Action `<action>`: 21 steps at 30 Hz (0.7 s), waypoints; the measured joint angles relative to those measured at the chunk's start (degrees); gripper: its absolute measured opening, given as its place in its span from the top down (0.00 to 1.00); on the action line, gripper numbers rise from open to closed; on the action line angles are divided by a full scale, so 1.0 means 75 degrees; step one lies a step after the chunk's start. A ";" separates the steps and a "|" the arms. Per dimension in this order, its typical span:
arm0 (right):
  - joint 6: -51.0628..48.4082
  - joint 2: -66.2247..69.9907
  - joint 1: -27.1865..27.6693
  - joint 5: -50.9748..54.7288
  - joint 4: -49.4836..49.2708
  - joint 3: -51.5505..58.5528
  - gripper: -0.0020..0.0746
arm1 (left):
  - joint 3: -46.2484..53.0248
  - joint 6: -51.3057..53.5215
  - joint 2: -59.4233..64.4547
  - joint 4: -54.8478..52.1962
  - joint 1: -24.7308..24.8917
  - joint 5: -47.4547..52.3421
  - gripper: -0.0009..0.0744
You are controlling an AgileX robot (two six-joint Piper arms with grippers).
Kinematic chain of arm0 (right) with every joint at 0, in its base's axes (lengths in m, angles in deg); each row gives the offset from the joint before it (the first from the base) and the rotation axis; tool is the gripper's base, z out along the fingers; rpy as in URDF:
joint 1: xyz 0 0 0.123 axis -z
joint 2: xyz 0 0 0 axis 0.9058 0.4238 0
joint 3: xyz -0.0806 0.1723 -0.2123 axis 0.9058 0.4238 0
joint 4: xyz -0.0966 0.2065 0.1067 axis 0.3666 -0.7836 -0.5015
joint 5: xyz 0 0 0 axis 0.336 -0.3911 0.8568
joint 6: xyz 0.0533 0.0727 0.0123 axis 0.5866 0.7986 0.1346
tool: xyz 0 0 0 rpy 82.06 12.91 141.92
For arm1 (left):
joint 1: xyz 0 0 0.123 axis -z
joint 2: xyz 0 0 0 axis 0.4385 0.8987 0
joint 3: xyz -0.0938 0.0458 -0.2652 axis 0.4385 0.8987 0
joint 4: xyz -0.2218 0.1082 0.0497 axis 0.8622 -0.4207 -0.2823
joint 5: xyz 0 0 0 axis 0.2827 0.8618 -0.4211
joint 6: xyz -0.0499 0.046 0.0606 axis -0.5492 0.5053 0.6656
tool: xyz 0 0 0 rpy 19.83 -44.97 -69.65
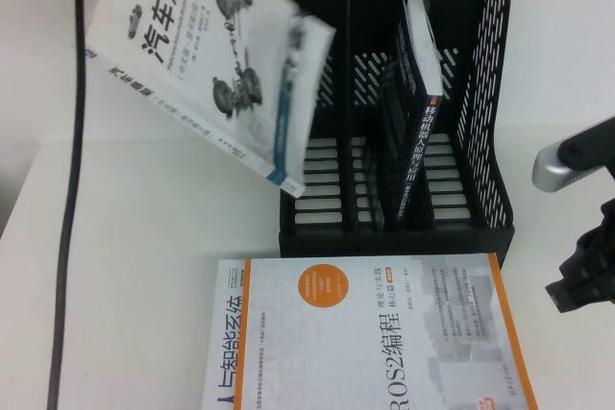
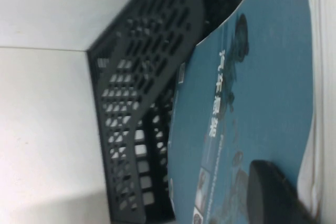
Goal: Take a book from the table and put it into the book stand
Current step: Place the book on the book shelf
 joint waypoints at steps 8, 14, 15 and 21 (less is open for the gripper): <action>0.0000 0.0000 0.0000 -0.0096 0.0000 0.0000 0.97 | -0.0017 -0.0491 0.0000 -0.0171 0.0000 -0.0052 0.83; 0.0000 0.0000 0.0000 -0.0203 0.0000 0.0000 0.97 | -0.0017 -0.0700 0.0000 -0.0531 0.0337 -0.0315 0.83; 0.0000 0.0000 0.0000 -0.0203 0.0000 0.0000 0.97 | -0.0017 -0.0739 0.0000 -0.0639 0.0455 -0.0403 0.83; 0.0000 0.0000 0.0000 -0.0203 -0.0071 0.0000 0.97 | -0.0017 -0.1101 0.0298 -0.1682 0.1210 -0.0858 0.83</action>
